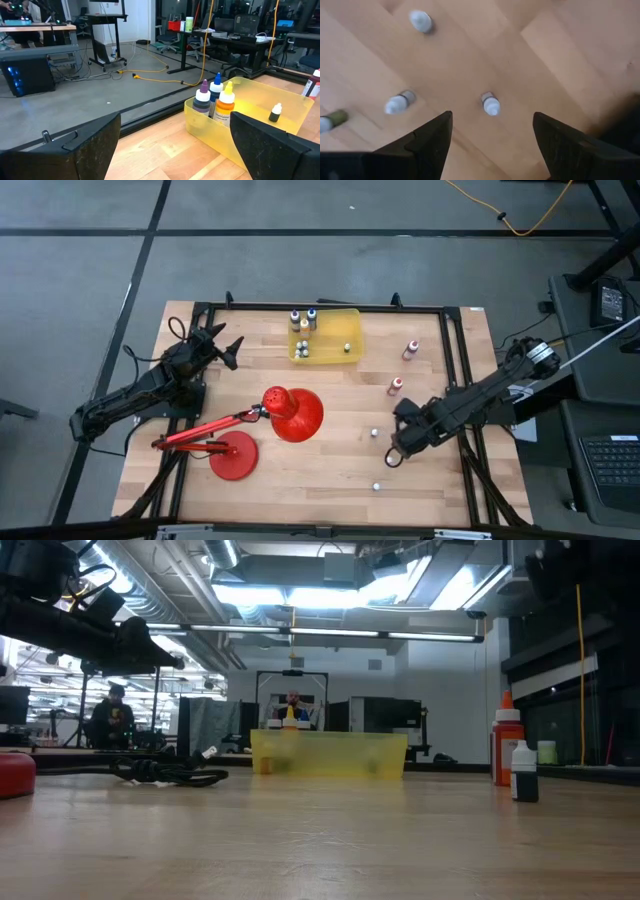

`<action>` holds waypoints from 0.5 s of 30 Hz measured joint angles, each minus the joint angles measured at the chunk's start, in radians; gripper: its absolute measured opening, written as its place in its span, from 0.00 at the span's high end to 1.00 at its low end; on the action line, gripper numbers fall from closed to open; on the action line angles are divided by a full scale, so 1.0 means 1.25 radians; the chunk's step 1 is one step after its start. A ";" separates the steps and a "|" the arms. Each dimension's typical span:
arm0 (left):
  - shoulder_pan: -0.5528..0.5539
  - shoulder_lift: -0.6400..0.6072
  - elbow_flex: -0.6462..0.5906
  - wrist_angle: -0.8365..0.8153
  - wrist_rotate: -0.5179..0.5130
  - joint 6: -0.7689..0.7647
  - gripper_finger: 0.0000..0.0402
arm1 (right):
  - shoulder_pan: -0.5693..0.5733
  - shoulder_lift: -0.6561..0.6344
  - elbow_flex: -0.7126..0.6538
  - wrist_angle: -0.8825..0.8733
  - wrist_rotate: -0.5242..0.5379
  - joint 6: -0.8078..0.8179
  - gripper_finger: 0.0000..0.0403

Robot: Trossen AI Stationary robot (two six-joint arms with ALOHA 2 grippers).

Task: Pick & Place food coloring
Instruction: Put the red food coloring bottle into the yellow bin

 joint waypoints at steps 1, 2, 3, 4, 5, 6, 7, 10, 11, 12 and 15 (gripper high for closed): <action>0.000 0.000 0.000 0.000 0.000 0.000 0.09 | 0.003 -0.001 -0.018 0.013 -0.007 0.011 0.31; 0.000 0.000 0.000 0.000 0.000 0.000 0.09 | 0.005 -0.001 -0.034 0.026 -0.009 0.016 0.31; 0.000 0.000 0.000 0.000 0.000 0.000 0.09 | 0.008 -0.001 -0.051 0.043 -0.012 0.022 0.31; 0.000 0.000 0.000 0.000 0.000 0.000 0.09 | 0.011 -0.002 -0.067 0.064 -0.012 0.028 0.31; 0.000 0.000 0.000 0.000 0.000 0.000 0.09 | 0.013 -0.002 -0.083 0.086 -0.012 0.033 0.31; 0.000 0.000 0.000 0.000 0.000 0.000 0.09 | 0.015 -0.002 -0.098 0.107 -0.012 0.037 0.31; 0.000 0.000 0.000 0.000 0.000 0.000 0.09 | 0.015 -0.002 -0.112 0.125 -0.012 0.041 0.32; 0.000 0.000 0.000 0.000 0.000 0.000 0.09 | 0.017 -0.002 -0.150 0.171 -0.012 0.048 0.33; 0.000 0.000 0.000 0.000 0.000 0.000 0.09 | 0.017 -0.002 -0.162 0.182 -0.012 0.052 0.34; 0.000 0.000 0.000 0.000 0.000 0.000 0.09 | 0.017 -0.002 -0.174 0.193 -0.012 0.055 0.34; 0.000 0.000 0.000 0.000 0.000 0.000 0.09 | 0.017 -0.002 -0.210 0.227 -0.011 0.057 0.35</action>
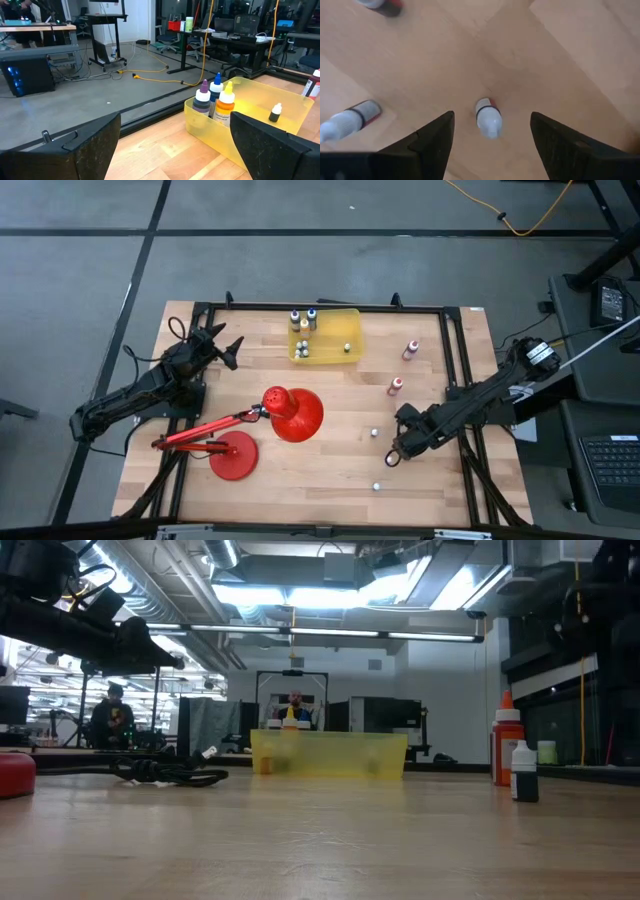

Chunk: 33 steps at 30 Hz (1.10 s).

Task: Pick & Place food coloring
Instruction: Put the red food coloring bottle into the yellow bin

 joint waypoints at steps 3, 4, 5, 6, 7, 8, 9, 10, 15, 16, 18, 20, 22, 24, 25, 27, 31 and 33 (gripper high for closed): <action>0.000 0.000 0.000 0.000 0.000 0.000 0.10 | 0.000 0.008 -0.031 0.041 -0.009 -0.001 0.35; 0.000 0.000 0.000 0.000 0.000 0.000 0.09 | 0.000 0.011 -0.040 0.052 -0.015 -0.001 0.35; 0.000 0.000 0.000 0.000 0.000 0.000 0.09 | 0.000 0.015 -0.045 0.060 -0.019 -0.001 0.35; 0.000 0.000 0.000 0.000 0.000 0.000 0.09 | 0.000 0.019 -0.048 0.069 -0.020 -0.002 0.35; 0.000 0.000 0.000 0.000 0.000 0.000 0.09 | 0.000 0.021 -0.048 0.072 -0.021 -0.002 0.35; 0.000 0.000 0.000 0.000 0.000 0.000 0.09 | 0.000 0.021 -0.048 0.072 -0.020 -0.003 0.35; 0.000 0.000 0.000 0.000 0.000 0.000 0.09 | 0.000 0.020 -0.048 0.075 -0.020 -0.004 0.35; 0.000 0.000 0.000 0.000 0.000 0.000 0.09 | 0.000 0.020 -0.048 0.079 -0.020 -0.007 0.35; 0.000 0.000 0.000 0.000 0.000 0.000 0.09 | 0.000 0.020 -0.048 0.081 -0.021 -0.012 0.36; 0.000 0.000 0.000 0.000 0.000 0.000 0.09 | 0.000 0.020 -0.048 0.081 -0.022 -0.012 0.37; 0.000 0.000 0.000 0.000 0.000 0.000 0.09 | 0.000 0.020 -0.048 0.081 -0.028 -0.014 0.41; 0.000 0.000 0.000 0.000 0.000 0.000 0.09 | 0.000 0.020 -0.048 0.081 -0.029 -0.015 0.46; 0.000 0.000 0.000 0.000 0.000 0.000 0.10 | -0.001 0.020 -0.048 0.081 -0.037 -0.015 0.51; 0.000 0.000 0.000 0.000 0.000 0.000 0.09 | 0.000 0.020 -0.048 0.081 -0.040 -0.015 0.57; 0.000 0.000 0.000 0.000 0.000 0.000 0.09 | 0.000 0.020 -0.048 0.081 -0.042 -0.016 0.59; 0.000 0.000 0.000 0.000 0.000 0.000 0.09 | 0.000 0.020 -0.048 0.081 -0.042 -0.022 0.65; 0.000 0.000 0.000 0.000 0.000 0.000 0.10 | 0.000 0.020 -0.048 0.081 -0.042 -0.025 0.73; 0.000 0.000 0.000 0.000 0.000 0.000 0.09 | 0.000 0.020 -0.047 0.081 -0.042 -0.027 0.76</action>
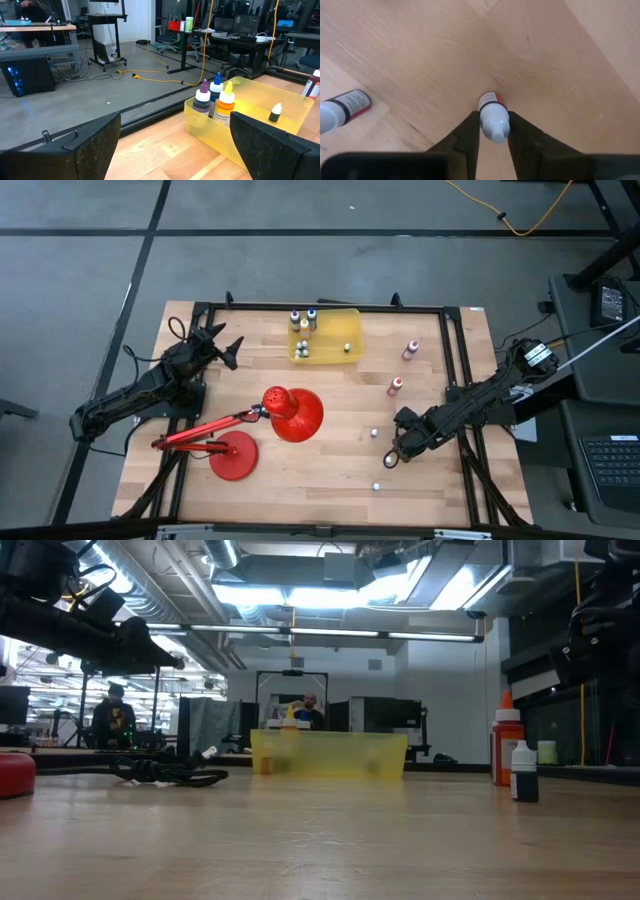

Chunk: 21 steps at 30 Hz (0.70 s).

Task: Pick & Place food coloring
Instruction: Put the red food coloring bottle into the yellow bin

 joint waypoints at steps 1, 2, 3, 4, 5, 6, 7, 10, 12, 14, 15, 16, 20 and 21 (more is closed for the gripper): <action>0.000 0.000 0.000 0.000 0.000 0.000 0.09 | 0.000 0.000 0.000 0.000 0.000 -0.001 0.78; 0.000 0.000 0.000 0.000 0.000 0.000 0.09 | 0.000 0.000 0.000 0.000 0.000 -0.003 0.79; 0.000 0.000 0.000 0.000 0.000 0.000 0.09 | 0.000 0.000 0.000 0.000 0.000 -0.004 0.79; 0.000 0.000 0.000 0.000 0.000 0.000 0.09 | 0.000 0.000 0.000 0.000 0.000 -0.007 0.80; 0.000 0.000 0.000 0.000 0.000 0.000 0.09 | 0.000 -0.001 0.000 0.000 0.000 -0.012 0.80; 0.000 0.000 0.000 0.000 0.000 0.000 0.09 | 0.000 -0.002 0.000 0.000 0.000 -0.015 0.80; 0.000 0.000 0.000 0.000 0.000 0.000 0.09 | 0.000 -0.004 0.001 -0.001 0.000 -0.017 0.80; 0.000 0.000 0.000 0.000 0.000 0.000 0.09 | 0.000 -0.013 0.022 -0.024 0.001 -0.023 0.80; 0.000 0.000 0.000 0.000 0.000 0.000 0.09 | 0.000 -0.018 0.041 -0.048 0.005 -0.041 0.80; 0.000 0.000 0.000 0.000 0.000 0.000 0.09 | 0.000 -0.020 0.070 -0.085 0.006 -0.062 0.81; 0.000 0.000 0.000 0.000 0.000 0.000 0.09 | -0.001 -0.021 0.087 -0.104 0.006 -0.073 0.81; 0.000 0.000 0.000 0.000 0.000 0.000 0.09 | -0.005 -0.022 0.104 -0.123 0.008 -0.087 0.81; 0.000 0.000 0.000 0.000 0.000 0.000 0.09 | -0.031 -0.022 0.178 -0.195 0.026 -0.155 0.80; 0.000 0.000 0.000 0.000 0.000 0.000 0.09 | -0.041 -0.021 0.197 -0.210 0.032 -0.175 0.80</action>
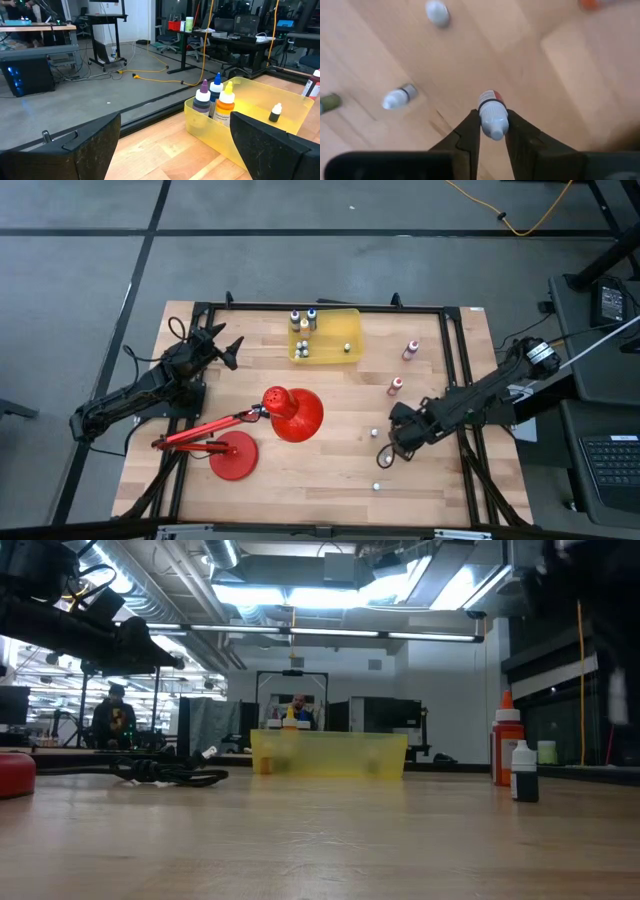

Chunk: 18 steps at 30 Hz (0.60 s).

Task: Pick & Place food coloring
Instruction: Put the red food coloring bottle into the yellow bin

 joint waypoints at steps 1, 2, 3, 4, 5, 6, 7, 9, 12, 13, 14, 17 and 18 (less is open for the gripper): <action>0.000 0.000 0.000 0.000 0.000 0.000 0.09 | -0.011 0.000 0.019 -0.013 0.006 -0.019 0.80; 0.000 0.000 0.000 0.000 0.000 0.000 0.09 | -0.022 0.000 0.038 -0.027 0.011 -0.039 0.80; 0.000 0.000 0.000 0.000 0.000 0.000 0.09 | -0.033 0.002 0.057 -0.038 0.016 -0.060 0.80; 0.000 0.000 0.000 0.000 0.000 0.000 0.09 | -0.047 0.006 0.078 -0.049 0.022 -0.082 0.80; 0.000 0.000 0.000 0.000 0.000 0.000 0.09 | -0.062 0.010 0.098 -0.060 0.031 -0.105 0.80; 0.000 0.000 0.000 0.000 0.000 0.000 0.09 | -0.078 0.014 0.118 -0.072 0.038 -0.127 0.80; 0.000 0.000 0.000 0.000 0.000 0.000 0.10 | -0.095 0.020 0.137 -0.083 0.042 -0.151 0.80; 0.000 0.000 0.000 0.000 0.000 0.000 0.09 | -0.134 0.032 0.178 -0.093 0.051 -0.207 0.80; 0.000 0.000 0.000 0.000 0.000 0.000 0.09 | -0.199 0.051 0.232 -0.101 0.060 -0.289 0.80; 0.000 0.000 0.000 0.000 0.000 0.000 0.09 | -0.222 0.058 0.248 -0.101 0.061 -0.318 0.80; 0.000 0.000 0.000 0.000 0.000 0.000 0.09 | -0.247 0.066 0.265 -0.102 0.061 -0.343 0.80; 0.000 0.000 0.000 0.000 0.000 0.000 0.10 | -0.317 0.091 0.313 -0.101 0.062 -0.422 0.80; 0.000 0.000 0.000 0.000 0.000 0.000 0.10 | -0.340 0.101 0.329 -0.102 0.062 -0.449 0.80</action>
